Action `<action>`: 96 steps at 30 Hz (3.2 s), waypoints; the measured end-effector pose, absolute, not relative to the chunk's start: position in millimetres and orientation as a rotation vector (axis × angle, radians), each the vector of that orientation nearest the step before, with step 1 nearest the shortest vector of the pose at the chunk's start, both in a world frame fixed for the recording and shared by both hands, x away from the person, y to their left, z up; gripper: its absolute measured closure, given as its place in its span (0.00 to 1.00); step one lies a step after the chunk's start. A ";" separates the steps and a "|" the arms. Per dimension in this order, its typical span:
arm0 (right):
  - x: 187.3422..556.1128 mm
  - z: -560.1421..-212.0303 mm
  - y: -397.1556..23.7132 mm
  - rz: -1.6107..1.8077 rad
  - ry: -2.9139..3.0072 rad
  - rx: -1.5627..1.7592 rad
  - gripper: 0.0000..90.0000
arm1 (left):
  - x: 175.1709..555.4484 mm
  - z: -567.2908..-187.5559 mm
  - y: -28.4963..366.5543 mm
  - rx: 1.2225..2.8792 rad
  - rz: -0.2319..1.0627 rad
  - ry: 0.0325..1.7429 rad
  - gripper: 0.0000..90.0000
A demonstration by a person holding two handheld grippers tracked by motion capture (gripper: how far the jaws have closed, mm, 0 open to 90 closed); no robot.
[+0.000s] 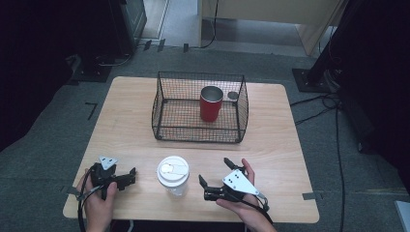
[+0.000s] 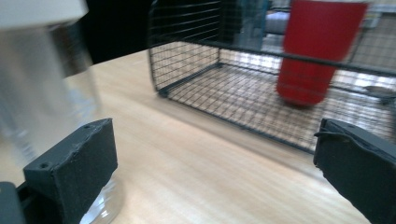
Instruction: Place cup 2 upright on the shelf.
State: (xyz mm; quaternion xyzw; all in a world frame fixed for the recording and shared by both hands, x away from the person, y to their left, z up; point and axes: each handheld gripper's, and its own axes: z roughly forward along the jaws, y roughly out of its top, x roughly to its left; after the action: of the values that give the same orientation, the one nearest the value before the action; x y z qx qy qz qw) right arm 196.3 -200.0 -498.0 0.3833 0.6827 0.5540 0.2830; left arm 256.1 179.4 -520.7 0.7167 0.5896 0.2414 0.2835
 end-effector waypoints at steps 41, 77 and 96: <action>185.4 -489.5 -136.7 1.611 2.031 0.832 0.00 | 256.1 -521.0 178.9 1.917 0.646 1.572 0.00; 195.3 -478.3 -109.2 1.679 1.955 0.819 0.18 | 256.1 -521.0 178.9 1.917 0.645 1.572 0.00; 195.4 -458.0 -109.8 1.773 1.835 0.795 0.18 | 256.1 -520.9 179.1 1.919 0.646 1.571 0.00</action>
State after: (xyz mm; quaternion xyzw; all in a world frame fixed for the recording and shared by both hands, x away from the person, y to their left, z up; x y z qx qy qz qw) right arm 195.4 -109.8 -458.0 0.2892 0.6679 0.6452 0.2322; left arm 256.1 179.1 -520.9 0.7178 0.5874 0.2415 0.2854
